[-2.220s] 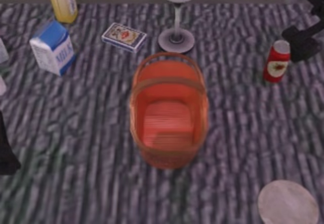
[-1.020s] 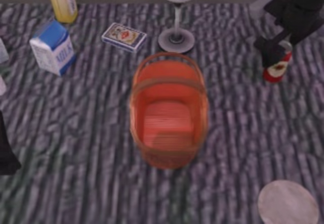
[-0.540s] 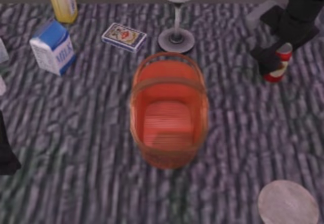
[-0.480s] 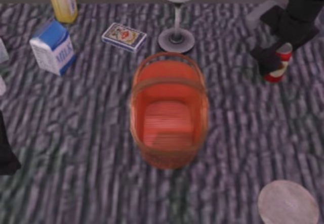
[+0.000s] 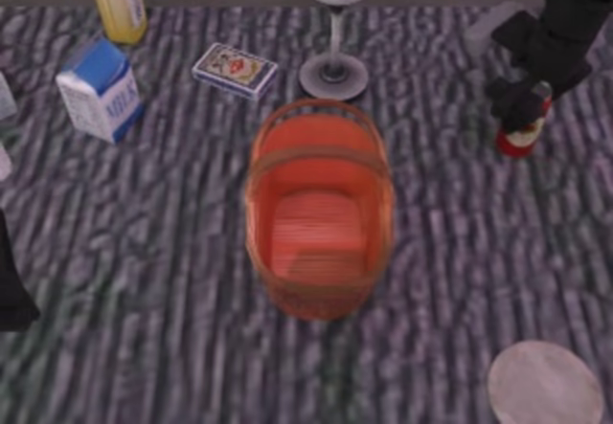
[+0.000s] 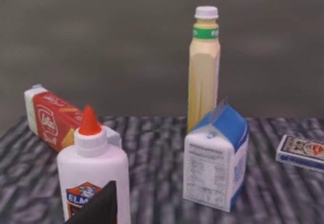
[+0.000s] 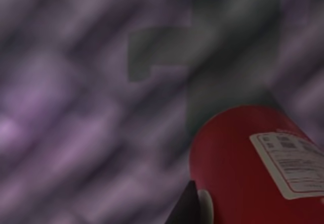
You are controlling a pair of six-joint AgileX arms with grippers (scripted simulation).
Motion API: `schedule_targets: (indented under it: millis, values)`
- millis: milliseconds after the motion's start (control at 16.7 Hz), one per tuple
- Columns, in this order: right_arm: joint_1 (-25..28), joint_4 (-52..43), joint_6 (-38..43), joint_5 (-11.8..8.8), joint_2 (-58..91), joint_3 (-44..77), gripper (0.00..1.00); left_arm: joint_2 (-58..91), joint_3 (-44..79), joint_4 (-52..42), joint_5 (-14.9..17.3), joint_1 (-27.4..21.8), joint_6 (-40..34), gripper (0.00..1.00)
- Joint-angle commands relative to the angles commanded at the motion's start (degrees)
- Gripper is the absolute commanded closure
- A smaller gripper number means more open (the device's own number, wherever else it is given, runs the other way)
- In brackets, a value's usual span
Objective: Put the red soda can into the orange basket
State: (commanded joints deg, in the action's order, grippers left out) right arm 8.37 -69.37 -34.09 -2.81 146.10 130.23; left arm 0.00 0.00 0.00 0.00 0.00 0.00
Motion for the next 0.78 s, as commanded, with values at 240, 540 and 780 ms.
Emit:
schedule_targets:
  millis: [240,540,780]
  values:
    - [0.0,0.0,0.0,0.0,0.0,0.0,1.0,0.0,0.0,0.0,0.0,0.0,0.0,0.0]
    - [0.0,0.0,0.0,0.0,0.0,0.0,1.0,0.0,0.0,0.0,0.0,0.0,0.0,0.0]
    - [-0.2,0.0,0.1,0.0,0.0,0.0,1.0,0.0,0.0,0.0,0.0,0.0,0.0,0.0]
